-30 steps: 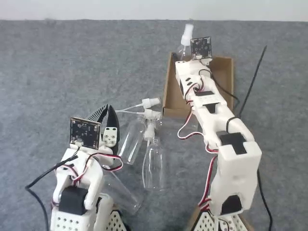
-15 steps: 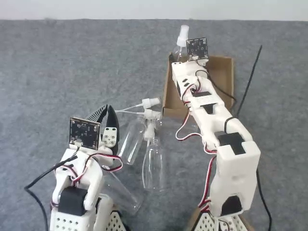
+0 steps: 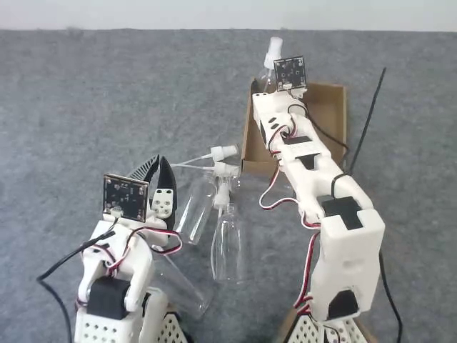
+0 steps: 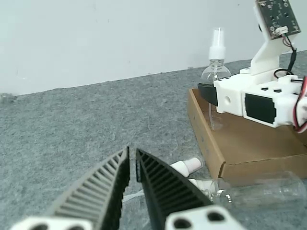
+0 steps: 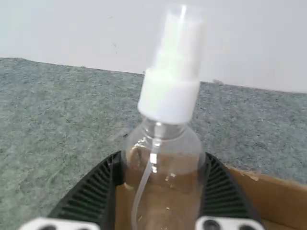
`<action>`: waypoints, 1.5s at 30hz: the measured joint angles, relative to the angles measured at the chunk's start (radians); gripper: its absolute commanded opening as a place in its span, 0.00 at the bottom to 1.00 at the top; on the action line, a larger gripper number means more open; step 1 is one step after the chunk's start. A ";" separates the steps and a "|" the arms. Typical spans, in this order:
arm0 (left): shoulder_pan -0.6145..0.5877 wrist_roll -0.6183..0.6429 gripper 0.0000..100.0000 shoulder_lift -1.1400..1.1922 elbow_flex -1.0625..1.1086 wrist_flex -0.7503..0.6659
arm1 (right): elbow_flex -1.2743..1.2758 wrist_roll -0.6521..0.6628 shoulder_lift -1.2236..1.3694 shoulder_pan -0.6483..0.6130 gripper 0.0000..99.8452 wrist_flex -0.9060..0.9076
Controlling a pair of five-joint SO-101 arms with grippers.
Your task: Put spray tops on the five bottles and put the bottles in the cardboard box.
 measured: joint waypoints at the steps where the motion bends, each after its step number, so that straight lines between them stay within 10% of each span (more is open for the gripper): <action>1: 0.000 0.000 0.01 0.000 0.000 0.000 | 0.000 0.000 0.000 0.000 0.14 0.000; 45: 0.000 0.000 0.01 0.000 0.000 0.000 | 0.009 0.031 0.000 0.000 0.16 0.000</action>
